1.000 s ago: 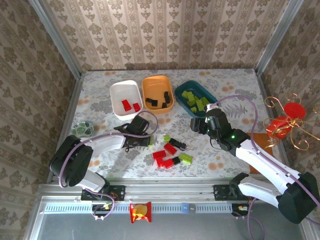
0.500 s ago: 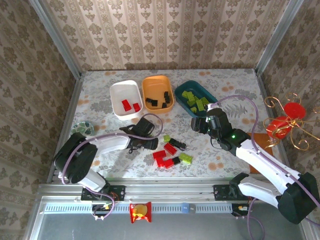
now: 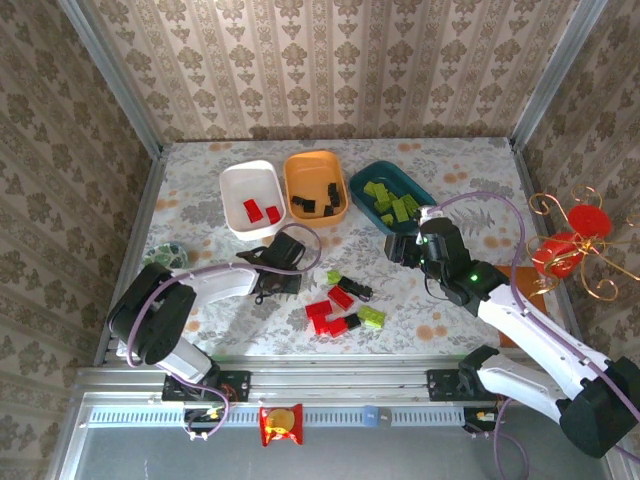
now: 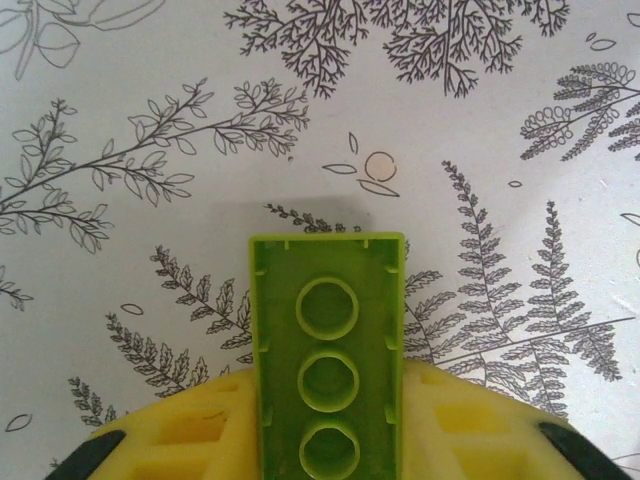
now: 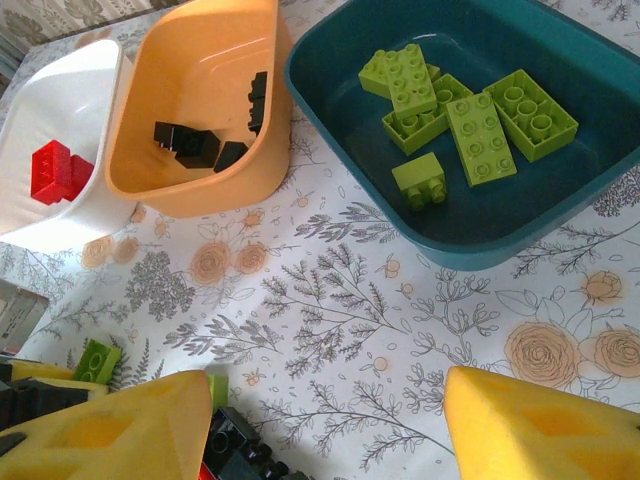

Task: Sort the legos into containers by color
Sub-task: Pick up the lego from the center of the table, then place the lego in the container.

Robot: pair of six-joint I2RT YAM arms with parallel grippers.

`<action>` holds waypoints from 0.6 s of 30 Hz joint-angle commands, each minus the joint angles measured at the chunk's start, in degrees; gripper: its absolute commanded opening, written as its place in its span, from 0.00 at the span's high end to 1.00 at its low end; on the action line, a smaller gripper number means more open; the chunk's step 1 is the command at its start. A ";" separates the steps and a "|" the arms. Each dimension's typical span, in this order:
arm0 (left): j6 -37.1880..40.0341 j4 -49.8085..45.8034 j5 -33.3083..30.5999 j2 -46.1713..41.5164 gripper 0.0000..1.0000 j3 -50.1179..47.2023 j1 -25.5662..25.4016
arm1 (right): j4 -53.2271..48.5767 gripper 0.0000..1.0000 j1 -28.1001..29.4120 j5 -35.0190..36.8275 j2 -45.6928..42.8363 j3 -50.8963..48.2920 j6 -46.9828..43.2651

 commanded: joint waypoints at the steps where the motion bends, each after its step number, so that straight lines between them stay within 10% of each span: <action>1: 0.62 4.99 4.69 1.17 0.74 -0.92 0.07 | -0.47 0.36 -0.34 0.19 0.20 -1.25 0.31; 8: 3.05 4.13 5.33 1.11 0.74 12.68 -1.48 | 0.05 0.35 -0.33 1.43 -0.84 -3.73 2.32; 18: 8.23 9.47 12.46 22.71 0.75 42.66 -1.76 | -2.04 0.35 -0.34 1.41 -4.46 -7.80 4.84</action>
